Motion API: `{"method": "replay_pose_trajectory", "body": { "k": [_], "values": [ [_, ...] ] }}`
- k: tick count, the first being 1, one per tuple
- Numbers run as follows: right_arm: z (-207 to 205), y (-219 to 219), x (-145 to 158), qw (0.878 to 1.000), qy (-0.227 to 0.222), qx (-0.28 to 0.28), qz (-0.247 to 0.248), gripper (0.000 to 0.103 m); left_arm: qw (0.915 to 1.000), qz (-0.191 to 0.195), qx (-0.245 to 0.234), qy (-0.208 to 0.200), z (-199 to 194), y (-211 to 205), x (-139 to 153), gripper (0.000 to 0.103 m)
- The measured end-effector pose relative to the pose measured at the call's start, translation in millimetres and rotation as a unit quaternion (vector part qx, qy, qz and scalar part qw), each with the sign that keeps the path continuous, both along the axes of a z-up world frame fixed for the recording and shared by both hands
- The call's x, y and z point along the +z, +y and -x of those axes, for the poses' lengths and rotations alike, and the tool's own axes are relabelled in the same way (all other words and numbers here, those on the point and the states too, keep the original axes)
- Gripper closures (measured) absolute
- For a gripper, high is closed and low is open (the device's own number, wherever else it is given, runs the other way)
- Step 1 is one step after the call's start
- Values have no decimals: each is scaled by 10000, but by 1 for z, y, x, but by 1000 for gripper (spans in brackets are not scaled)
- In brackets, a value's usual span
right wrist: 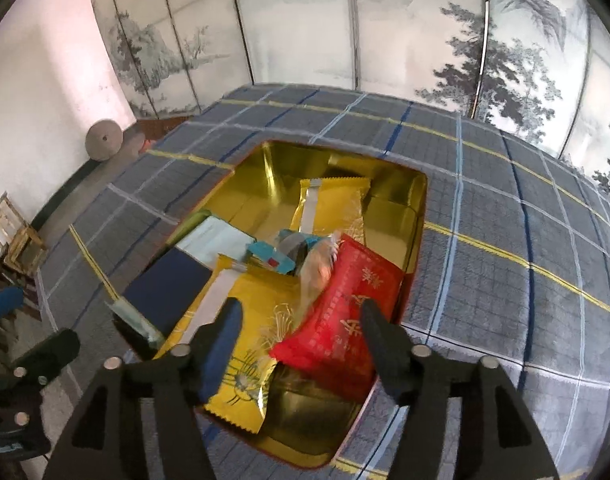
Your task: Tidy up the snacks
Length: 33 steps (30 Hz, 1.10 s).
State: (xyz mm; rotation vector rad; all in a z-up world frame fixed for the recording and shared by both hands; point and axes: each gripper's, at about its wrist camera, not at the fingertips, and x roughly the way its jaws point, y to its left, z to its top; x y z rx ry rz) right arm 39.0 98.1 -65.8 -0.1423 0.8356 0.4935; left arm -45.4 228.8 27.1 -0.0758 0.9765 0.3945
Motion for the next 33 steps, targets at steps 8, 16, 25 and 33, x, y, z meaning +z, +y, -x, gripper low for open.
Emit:
{"method": "replay_pose_trajectory", "body": {
  "k": [8, 16, 25, 33],
  "values": [
    [27, -28, 19, 9993, -248, -225, -162, 22, 9999, -19, -162, -33, -2, -13, 3, 9],
    [40, -52, 12, 9988, -118, -472, 7, 22, 9993, -68, -376, -32, -7, -31, 3, 8],
    [46, -59, 5, 9989, -22, -454, 123, 22, 9987, -144, -495, 10, -12, -42, 4, 8],
    [45, -60, 1, 9990, -14, -404, 191, 22, 9983, -189, -540, 53, -16, -48, 3, 8]
  ]
}}
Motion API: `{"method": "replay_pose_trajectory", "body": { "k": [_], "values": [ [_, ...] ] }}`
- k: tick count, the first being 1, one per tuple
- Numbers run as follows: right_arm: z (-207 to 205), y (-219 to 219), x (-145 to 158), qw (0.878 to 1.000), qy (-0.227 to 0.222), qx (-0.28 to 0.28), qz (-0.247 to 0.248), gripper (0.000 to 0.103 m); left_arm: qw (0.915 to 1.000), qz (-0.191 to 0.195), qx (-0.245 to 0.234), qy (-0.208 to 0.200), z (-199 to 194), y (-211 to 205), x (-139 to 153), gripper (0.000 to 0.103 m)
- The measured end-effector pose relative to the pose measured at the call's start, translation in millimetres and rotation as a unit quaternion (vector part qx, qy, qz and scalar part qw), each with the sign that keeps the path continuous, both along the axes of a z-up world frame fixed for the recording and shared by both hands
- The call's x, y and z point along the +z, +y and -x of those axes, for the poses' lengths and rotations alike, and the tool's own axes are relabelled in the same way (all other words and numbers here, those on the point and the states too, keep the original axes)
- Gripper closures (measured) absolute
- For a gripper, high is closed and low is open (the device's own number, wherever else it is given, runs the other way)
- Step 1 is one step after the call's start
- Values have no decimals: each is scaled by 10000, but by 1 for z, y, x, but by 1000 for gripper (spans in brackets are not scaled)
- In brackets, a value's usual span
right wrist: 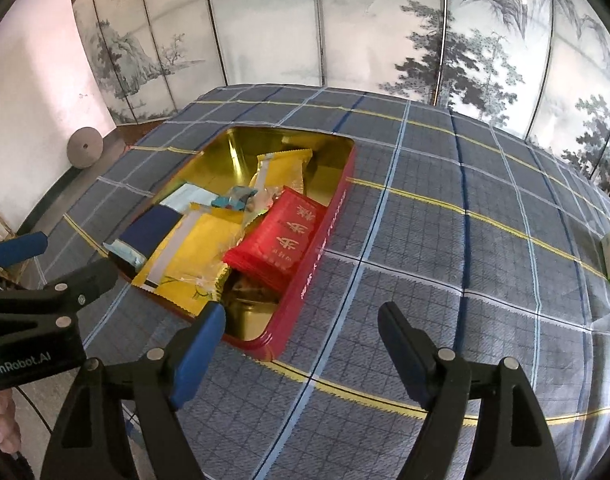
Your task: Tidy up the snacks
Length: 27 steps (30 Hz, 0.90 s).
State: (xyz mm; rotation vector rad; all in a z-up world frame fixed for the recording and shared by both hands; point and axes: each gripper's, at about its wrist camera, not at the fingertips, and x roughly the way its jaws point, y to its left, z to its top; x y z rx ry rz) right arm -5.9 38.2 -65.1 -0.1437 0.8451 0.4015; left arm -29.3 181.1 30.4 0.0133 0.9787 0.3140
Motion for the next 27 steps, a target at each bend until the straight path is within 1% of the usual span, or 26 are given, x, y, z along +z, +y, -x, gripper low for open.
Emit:
{"method": "replay_pose_trajectory", "body": {
  "k": [13, 27],
  "values": [
    [-3, -4, -6, 9999, 146, -16, -7, 22, 10000, -13, -31, 20, -5, -4, 2, 8],
    [-2, -2, -8, 9999, 165, -5, 26, 22, 10000, 43, 27, -45, -8, -3, 2, 8]
  ]
}}
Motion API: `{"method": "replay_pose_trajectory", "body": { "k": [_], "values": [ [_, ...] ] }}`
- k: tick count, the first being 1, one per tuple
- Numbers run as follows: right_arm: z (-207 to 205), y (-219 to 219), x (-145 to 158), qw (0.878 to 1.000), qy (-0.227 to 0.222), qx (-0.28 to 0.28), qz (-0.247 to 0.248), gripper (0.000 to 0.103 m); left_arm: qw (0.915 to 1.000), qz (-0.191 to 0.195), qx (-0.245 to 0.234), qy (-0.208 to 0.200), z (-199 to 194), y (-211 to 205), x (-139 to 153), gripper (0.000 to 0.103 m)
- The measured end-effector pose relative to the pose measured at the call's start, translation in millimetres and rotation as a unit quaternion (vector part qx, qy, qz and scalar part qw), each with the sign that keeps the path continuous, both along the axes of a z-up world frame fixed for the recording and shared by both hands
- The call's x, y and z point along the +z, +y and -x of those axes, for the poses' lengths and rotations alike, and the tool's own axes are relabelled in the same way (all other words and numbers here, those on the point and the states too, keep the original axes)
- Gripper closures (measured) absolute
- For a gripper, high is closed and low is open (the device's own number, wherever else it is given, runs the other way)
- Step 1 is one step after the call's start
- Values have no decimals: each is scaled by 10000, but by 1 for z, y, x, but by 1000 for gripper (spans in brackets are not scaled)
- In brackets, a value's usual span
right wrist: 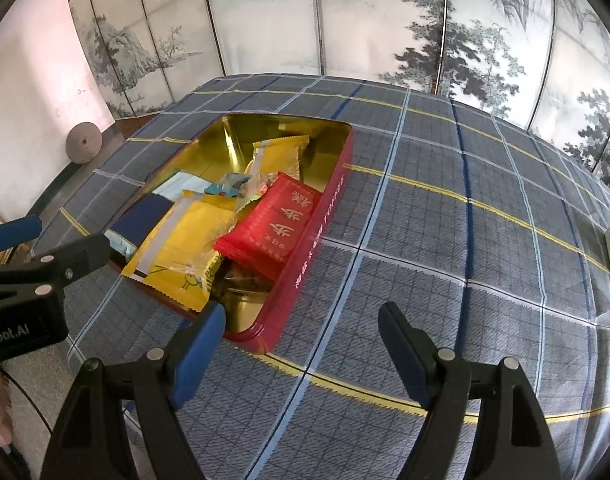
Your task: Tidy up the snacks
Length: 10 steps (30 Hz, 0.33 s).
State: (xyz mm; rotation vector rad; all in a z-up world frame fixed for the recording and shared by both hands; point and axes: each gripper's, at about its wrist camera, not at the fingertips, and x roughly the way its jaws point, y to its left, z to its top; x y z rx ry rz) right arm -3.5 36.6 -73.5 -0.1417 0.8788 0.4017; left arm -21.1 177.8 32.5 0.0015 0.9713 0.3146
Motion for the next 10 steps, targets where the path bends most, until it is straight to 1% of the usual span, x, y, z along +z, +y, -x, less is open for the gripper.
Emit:
{"method": "replay_pose_trajectory", "body": {
  "k": [5, 10],
  "values": [
    [0, 1, 0, 10000, -1, 10, 9, 22, 9999, 143, -31, 3, 3, 3, -1, 8],
    [1, 1, 1, 10000, -2, 9, 23, 22, 9999, 150, -1, 51, 3, 5, -3, 8]
  ]
}}
